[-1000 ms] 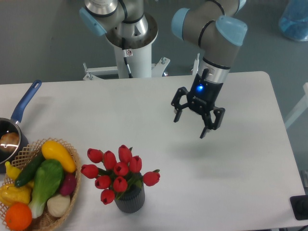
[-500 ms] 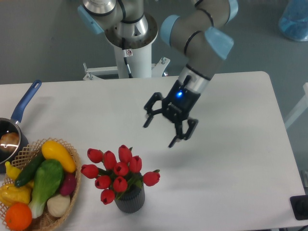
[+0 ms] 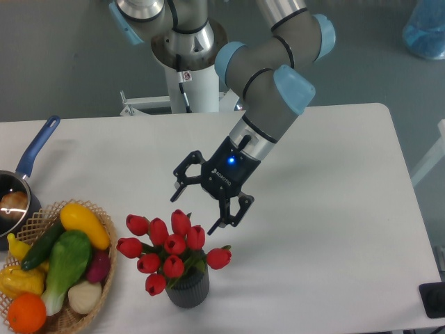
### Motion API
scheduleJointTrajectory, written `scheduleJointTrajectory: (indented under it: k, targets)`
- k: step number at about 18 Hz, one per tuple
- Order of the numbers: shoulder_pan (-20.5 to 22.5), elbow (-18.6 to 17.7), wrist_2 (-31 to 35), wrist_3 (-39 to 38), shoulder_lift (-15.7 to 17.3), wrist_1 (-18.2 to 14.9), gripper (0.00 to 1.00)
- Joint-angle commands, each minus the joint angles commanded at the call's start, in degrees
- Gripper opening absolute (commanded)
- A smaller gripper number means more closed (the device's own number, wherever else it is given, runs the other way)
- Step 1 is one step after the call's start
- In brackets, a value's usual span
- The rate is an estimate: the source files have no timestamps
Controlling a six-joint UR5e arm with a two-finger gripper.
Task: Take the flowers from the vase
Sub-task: 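Move the open gripper toward the red tulips in the black vase, then lower the gripper around the tulip stems and close it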
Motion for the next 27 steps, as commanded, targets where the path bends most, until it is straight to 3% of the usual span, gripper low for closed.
scheduleJointTrajectory:
  k: [11, 14, 16, 21, 27]
  targets:
    - [-1.1, 6.1, -0.6, -2.1, -5.1, 1.4, 1.0]
    - [-1.4, 6.1, -0.6, -2.1, -5.2, 1.5, 0.96]
    - [-1.5, 6.1, -0.7, -2.1, -5.1, 1.7, 0.77]
    - [-1.5, 6.1, -0.7, -2.2, -5.1, 1.7, 0.03]
    - [-1.4, 6.1, -0.7, -3.8, -4.7, 1.7, 0.0]
